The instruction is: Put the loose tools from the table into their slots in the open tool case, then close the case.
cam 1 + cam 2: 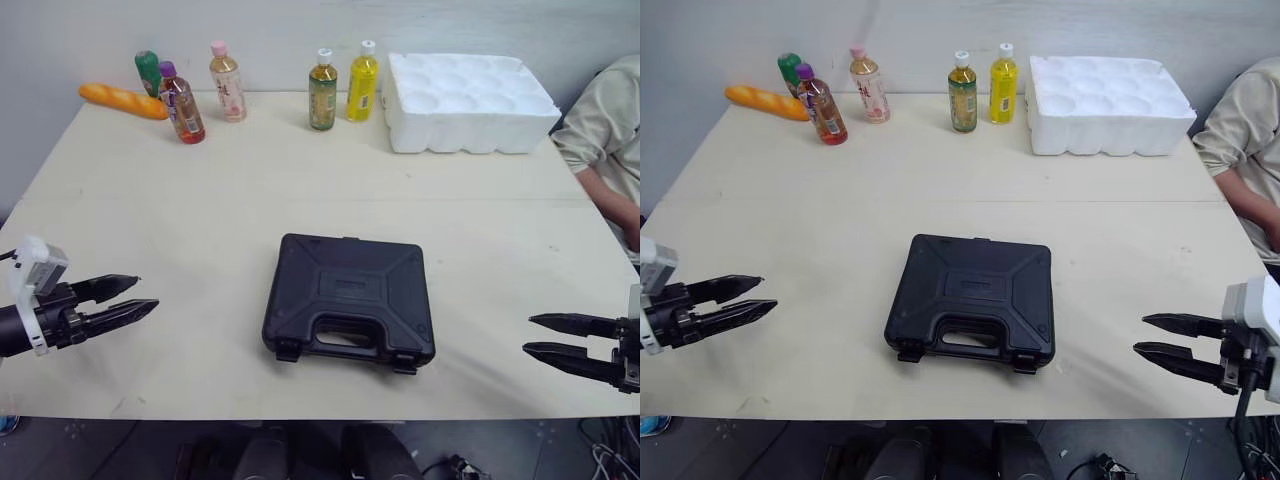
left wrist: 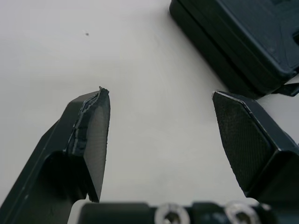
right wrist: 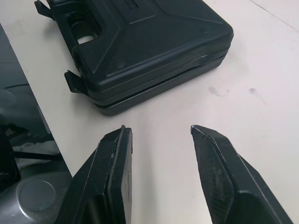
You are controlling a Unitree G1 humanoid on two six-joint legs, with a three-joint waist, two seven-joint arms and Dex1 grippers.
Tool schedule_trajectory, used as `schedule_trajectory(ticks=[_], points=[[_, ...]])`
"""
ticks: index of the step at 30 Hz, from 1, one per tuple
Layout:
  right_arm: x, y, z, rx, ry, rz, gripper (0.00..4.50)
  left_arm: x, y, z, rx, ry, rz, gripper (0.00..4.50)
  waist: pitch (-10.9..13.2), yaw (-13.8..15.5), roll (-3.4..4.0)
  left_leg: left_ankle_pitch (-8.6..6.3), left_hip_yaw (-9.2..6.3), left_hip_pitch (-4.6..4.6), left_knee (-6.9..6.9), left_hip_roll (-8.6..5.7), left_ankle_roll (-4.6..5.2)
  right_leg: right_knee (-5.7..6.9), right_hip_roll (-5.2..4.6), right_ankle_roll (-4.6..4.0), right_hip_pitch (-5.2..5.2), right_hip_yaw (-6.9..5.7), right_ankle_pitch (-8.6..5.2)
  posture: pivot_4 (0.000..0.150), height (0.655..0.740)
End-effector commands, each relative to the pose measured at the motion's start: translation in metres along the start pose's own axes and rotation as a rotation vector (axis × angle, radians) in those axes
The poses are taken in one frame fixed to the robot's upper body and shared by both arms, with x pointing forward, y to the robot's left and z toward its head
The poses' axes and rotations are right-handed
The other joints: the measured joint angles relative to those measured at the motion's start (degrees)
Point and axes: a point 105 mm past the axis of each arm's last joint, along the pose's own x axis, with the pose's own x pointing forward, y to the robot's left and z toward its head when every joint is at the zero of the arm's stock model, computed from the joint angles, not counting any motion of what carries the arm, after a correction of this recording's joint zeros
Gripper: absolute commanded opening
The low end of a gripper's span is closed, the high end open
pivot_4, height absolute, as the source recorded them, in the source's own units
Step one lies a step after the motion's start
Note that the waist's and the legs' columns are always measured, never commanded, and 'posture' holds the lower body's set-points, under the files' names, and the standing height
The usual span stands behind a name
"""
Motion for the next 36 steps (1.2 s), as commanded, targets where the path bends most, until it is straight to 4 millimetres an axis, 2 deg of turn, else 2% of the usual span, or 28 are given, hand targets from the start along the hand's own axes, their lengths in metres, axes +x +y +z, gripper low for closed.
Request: schedule_trajectory(ticks=[1,6,7,10,13,15,16,21,24,28,36], points=[[0.001,0.005,0.007,-0.028,-0.011,0.000,2.11,0.006,-0.002,0.007,0.066,-0.009,-0.007,3.67,0.0,0.0,0.00,0.00,0.00,0.00,0.01,0.00,0.00,0.00,0.00,0.00,0.01,0.01,0.00,0.150,0.7400],[0.008,0.011,0.007,-0.023,-0.012,0.018,2.11,0.018,-0.001,0.015,0.108,-0.027,-0.040,3.67,0.0,0.0,-0.02,-0.17,0.00,0.17,0.25,-0.01,0.39,0.00,-0.04,0.04,0.21,0.05,0.02,0.150,0.7400],[0.009,0.012,0.008,-0.026,-0.013,0.022,2.11,0.020,-0.001,0.016,0.120,-0.028,-0.048,3.42,0.0,0.0,-0.02,-0.15,-0.01,0.18,0.28,-0.01,0.39,0.07,-0.04,0.06,0.20,0.05,0.04,0.150,0.7400],[0.017,0.021,0.010,-0.021,-0.033,0.053,2.11,0.030,-0.003,0.023,0.153,-0.034,-0.094,2.34,0.0,0.0,-0.01,-0.01,-0.03,0.29,0.28,-0.01,0.30,0.24,-0.04,0.01,0.21,0.05,0.11,0.150,0.7400],[0.033,0.036,0.010,-0.001,-0.056,0.107,1.28,0.049,-0.001,0.030,0.192,-0.037,-0.125,1.03,0.0,0.0,-0.02,0.03,-0.08,0.30,0.25,0.00,0.25,0.31,0.00,0.00,0.18,0.02,0.11,0.150,0.7400],[0.044,0.046,0.006,0.011,-0.059,0.150,0.24,0.070,0.005,0.036,0.231,-0.049,-0.132,0.09,0.0,0.0,0.01,0.05,-0.07,0.21,0.27,-0.01,0.22,0.29,0.00,0.01,0.10,0.04,0.11,0.150,0.7400],[0.048,0.050,0.005,0.016,-0.060,0.163,0.11,0.079,0.007,0.039,0.245,-0.054,-0.135,0.04,0.0,0.1,0.00,0.05,-0.07,0.21,0.26,-0.03,0.21,0.29,0.00,0.01,0.12,0.03,0.11,0.150,0.7400],[0.073,0.059,-0.012,0.017,-0.022,0.209,0.11,0.125,0.014,0.055,0.243,-0.079,-0.174,0.04,0.0,0.2,-0.09,0.14,-0.08,0.08,0.52,-0.08,0.06,0.35,0.01,0.07,0.10,0.00,0.14,0.150,0.7400],[0.085,0.064,-0.019,0.024,-0.007,0.251,0.11,0.153,0.018,0.054,0.295,-0.032,-0.182,0.04,-0.1,0.2,-0.19,0.19,-0.06,0.07,0.64,-0.09,0.03,0.37,0.02,0.08,0.10,0.02,0.15,0.150,0.7400],[0.093,0.066,-0.028,0.019,0.020,0.284,0.11,0.180,0.024,0.059,0.301,-0.024,-0.173,0.04,-0.1,0.0,-0.23,0.21,-0.01,0.07,0.67,-0.09,0.02,0.40,0.05,0.09,0.07,0.07,0.15,0.150,0.7400],[0.109,0.047,-0.041,-0.010,0.058,0.272,0.11,0.221,0.024,0.071,0.337,-0.010,-0.151,0.04,0.0,0.1,-0.39,0.21,-0.04,-0.07,0.99,-0.10,0.06,0.46,0.03,0.11,0.04,0.03,0.16,0.150,0.7400]])
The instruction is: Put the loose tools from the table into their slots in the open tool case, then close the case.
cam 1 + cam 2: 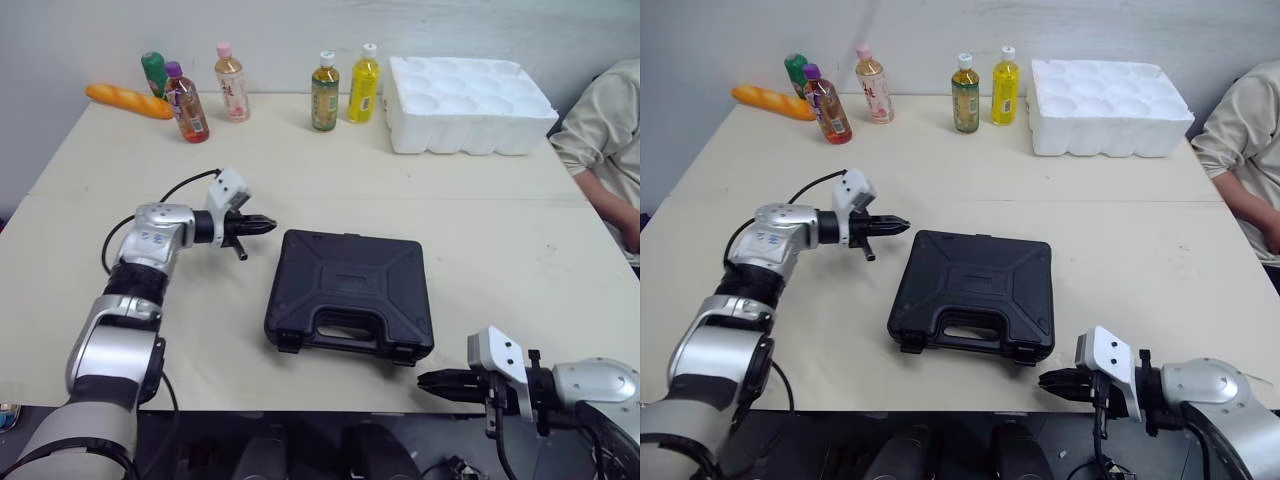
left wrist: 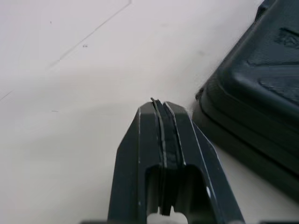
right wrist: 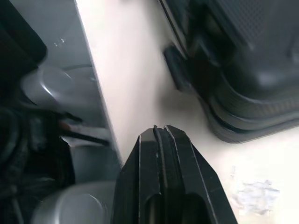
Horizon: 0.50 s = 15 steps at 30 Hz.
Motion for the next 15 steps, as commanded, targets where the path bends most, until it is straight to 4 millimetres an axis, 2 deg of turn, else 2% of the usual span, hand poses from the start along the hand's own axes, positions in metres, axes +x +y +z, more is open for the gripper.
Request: schedule_trajectory(ticks=[1,8,15], points=[[0.001,-0.007,0.001,-0.024,-0.004,-0.002,0.11,0.005,0.006,0.011,0.037,-0.016,0.021,0.04,0.0,0.0,0.00,-0.01,0.00,-0.01,0.02,0.00,0.01,0.00,0.00,0.00,-0.01,0.01,0.00,0.150,0.7400],[0.008,-0.017,0.001,-0.041,0.002,0.019,0.11,0.027,-0.004,0.011,0.087,0.012,-0.015,0.04,0.0,0.0,-0.02,0.00,0.00,-0.10,0.14,0.01,-0.02,0.10,0.00,0.01,-0.12,0.00,0.00,0.150,0.7400],[0.003,-0.035,0.004,-0.060,0.007,0.007,0.11,0.026,-0.013,0.001,0.096,0.027,-0.097,0.04,0.0,-0.2,-0.04,0.00,0.03,-0.13,0.24,0.01,-0.02,0.23,0.01,0.01,-0.18,0.03,0.00,0.150,0.7400]])
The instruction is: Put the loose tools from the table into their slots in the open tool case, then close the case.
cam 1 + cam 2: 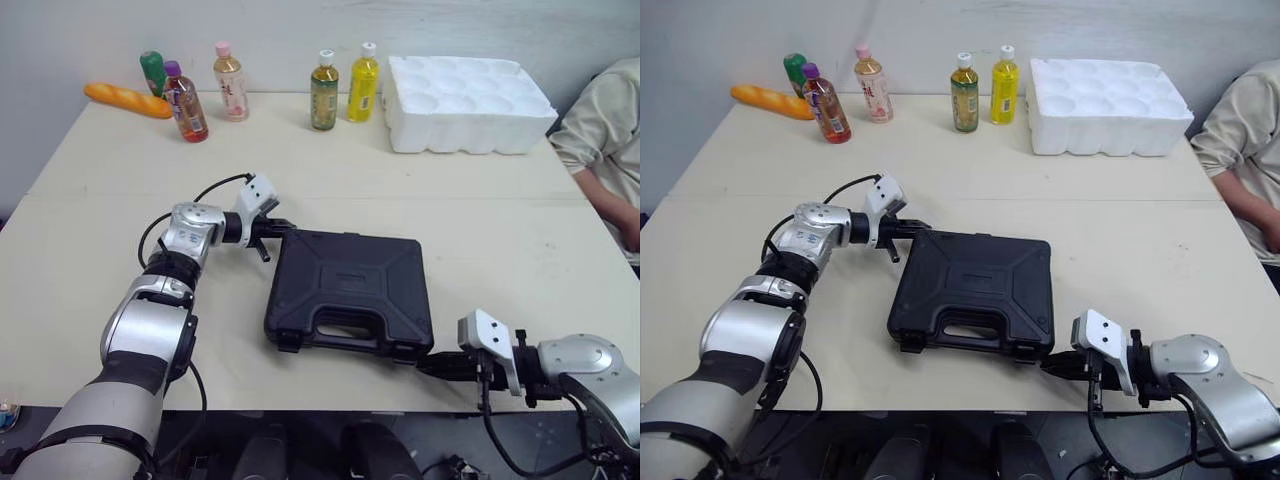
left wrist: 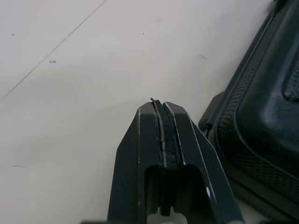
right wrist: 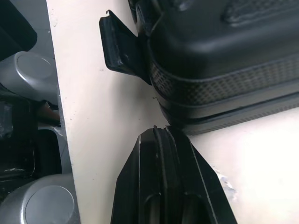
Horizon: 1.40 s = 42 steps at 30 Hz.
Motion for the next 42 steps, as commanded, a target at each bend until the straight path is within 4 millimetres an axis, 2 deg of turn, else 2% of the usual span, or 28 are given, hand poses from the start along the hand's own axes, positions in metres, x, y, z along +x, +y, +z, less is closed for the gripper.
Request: schedule_trajectory(ticks=[1,6,11,19,26,29,33,37,40,42], points=[[-0.004,-0.010,0.010,-0.049,-0.021,-0.014,0.11,-0.007,-0.004,0.004,0.062,-0.006,-0.058,0.04,0.0,0.0,0.00,0.00,0.00,-0.01,0.02,0.00,0.00,0.05,0.00,0.00,-0.03,0.00,0.00,0.150,0.7400],[-0.005,-0.016,0.016,-0.069,-0.018,0.015,0.11,-0.014,-0.016,-0.010,0.123,0.037,-0.153,0.04,0.0,-0.1,0.00,0.00,0.06,-0.04,0.04,0.00,-0.02,0.20,-0.01,0.00,-0.17,0.03,0.00,0.150,0.7400],[-0.002,-0.022,0.018,-0.108,0.002,0.029,0.11,-0.025,-0.031,-0.015,0.159,0.035,-0.261,0.04,0.0,-0.1,0.00,-0.01,0.08,-0.06,0.05,0.01,-0.03,0.31,-0.01,0.00,-0.26,0.03,0.00,0.150,0.7400],[-0.004,-0.052,0.021,-0.188,0.065,-0.058,0.11,-0.059,-0.075,-0.029,0.212,0.064,-0.423,0.04,0.0,-0.3,0.03,-0.04,0.09,-0.10,0.11,0.00,-0.07,0.45,-0.04,-0.01,-0.44,0.08,0.00,0.150,0.7400],[-0.003,-0.071,0.032,-0.245,0.070,-0.117,0.11,-0.068,-0.104,-0.030,0.201,0.067,-0.464,0.04,0.0,-0.2,0.04,-0.04,0.06,-0.35,0.13,-0.01,-0.06,0.51,-0.03,-0.01,-0.71,0.08,0.00,0.150,0.7400],[-0.004,-0.074,0.031,-0.252,0.082,-0.126,0.11,-0.069,-0.108,-0.032,0.195,0.072,-0.451,0.04,0.0,-0.1,0.05,-0.04,0.07,-0.40,0.17,-0.01,-0.05,0.51,-0.04,-0.01,-0.73,0.07,0.00,0.150,0.7400],[-0.014,-0.074,0.027,-0.236,0.097,-0.163,0.11,-0.074,-0.103,-0.032,0.184,0.075,-0.401,0.04,0.0,0.0,0.05,-0.05,0.05,-0.44,0.18,-0.01,-0.05,0.50,-0.04,-0.01,-0.73,0.05,0.00,0.150,0.7400],[-0.036,-0.068,0.020,-0.185,0.095,-0.245,0.11,-0.087,-0.095,-0.016,0.200,0.053,-0.382,0.04,0.0,0.1,0.05,-0.05,-0.01,-0.57,0.18,-0.01,-0.03,0.55,-0.03,-0.01,-0.79,0.01,0.00,0.150,0.7400],[-0.049,-0.063,0.019,-0.137,0.068,-0.313,0.11,-0.089,-0.096,0.014,0.196,-0.038,-0.412,0.04,0.0,0.3,0.05,-0.05,-0.09,-0.67,0.26,-0.02,-0.02,0.63,-0.03,-0.01,-0.79,-0.04,0.00,0.150,0.7400],[-0.055,-0.059,0.020,-0.109,0.046,-0.359,0.11,-0.084,-0.100,0.038,0.192,-0.114,-0.441,0.04,0.0,0.5,0.05,-0.05,-0.09,-0.69,0.28,-0.04,-0.02,0.66,-0.05,-0.01,-0.77,-0.03,0.00,0.150,0.7400]])
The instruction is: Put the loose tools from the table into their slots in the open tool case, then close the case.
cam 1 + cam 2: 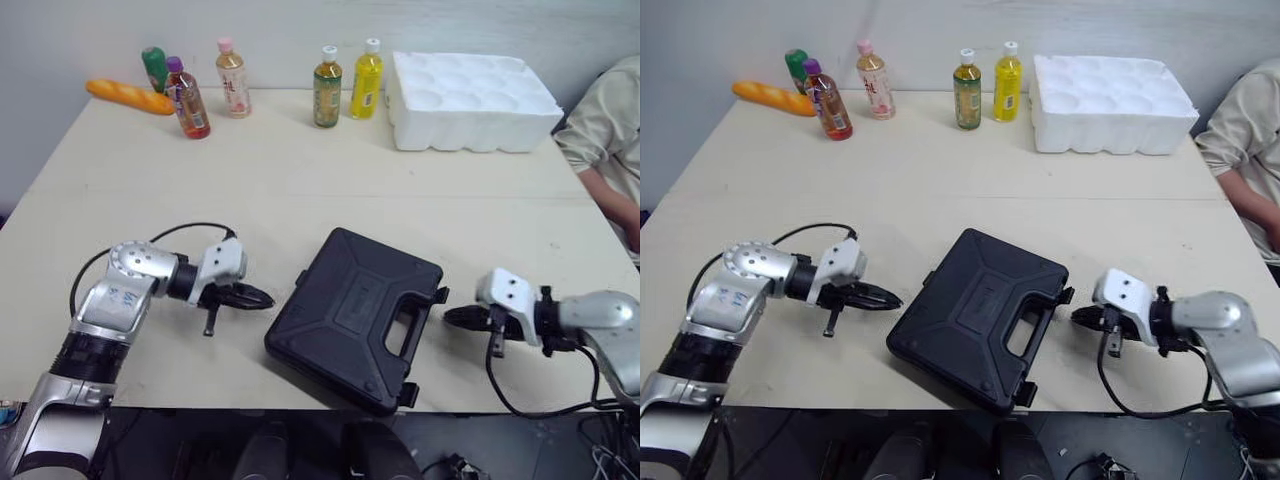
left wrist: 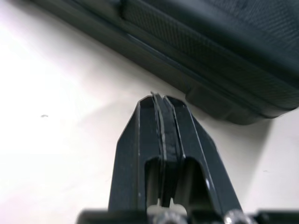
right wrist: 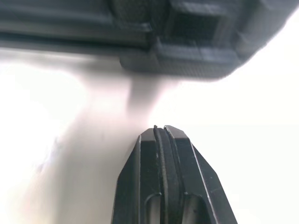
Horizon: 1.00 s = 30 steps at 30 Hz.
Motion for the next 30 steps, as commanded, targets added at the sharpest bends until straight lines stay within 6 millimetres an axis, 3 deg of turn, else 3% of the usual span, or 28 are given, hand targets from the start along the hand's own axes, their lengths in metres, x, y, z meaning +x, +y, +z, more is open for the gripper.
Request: schedule_trajectory(ticks=[1,6,10,17,23,30], points=[[-0.016,-0.004,0.017,0.003,-0.061,-0.099,0.11,0.006,0.001,0.051,0.072,-0.145,-0.044,0.04,0.0,0.1,0.00,0.00,-0.01,0.01,0.01,0.00,0.00,0.00,0.00,0.00,0.02,-0.01,0.00,0.150,0.7400],[-0.022,-0.002,0.026,0.098,-0.134,-0.207,0.11,0.053,0.011,0.097,0.145,-0.238,-0.102,0.04,0.0,0.2,-0.01,-0.01,-0.01,0.02,0.02,-0.04,0.01,0.03,0.03,0.01,0.05,0.01,0.01,0.150,0.7400],[-0.016,0.005,0.028,0.105,-0.135,-0.215,0.11,0.104,0.025,0.108,0.193,-0.196,-0.119,0.04,0.0,-0.1,-0.01,0.02,0.05,0.04,0.04,-0.06,0.01,0.02,0.05,0.02,0.02,0.06,0.01,0.150,0.7400],[-0.007,0.007,0.033,0.110,-0.153,-0.238,0.11,0.148,0.023,0.120,0.215,-0.186,-0.211,0.04,0.0,-0.2,-0.01,0.04,0.08,0.05,0.02,-0.07,0.01,0.00,0.07,0.02,-0.03,0.13,0.01,0.150,0.7400],[-0.005,0.010,0.033,0.109,-0.156,-0.245,0.11,0.168,0.016,0.100,0.245,-0.074,-0.256,0.04,0.0,-0.3,-0.01,0.04,0.08,0.04,0.00,-0.07,0.01,0.02,0.07,0.02,-0.04,0.14,0.01,0.150,0.7400],[-0.001,0.010,0.036,0.100,-0.168,-0.237,0.11,0.183,0.027,0.054,0.398,0.178,-0.150,0.04,-0.1,-0.1,-0.06,0.05,0.07,0.11,0.01,-0.08,0.00,-0.03,0.06,0.02,0.03,0.15,0.01,0.150,0.7400]])
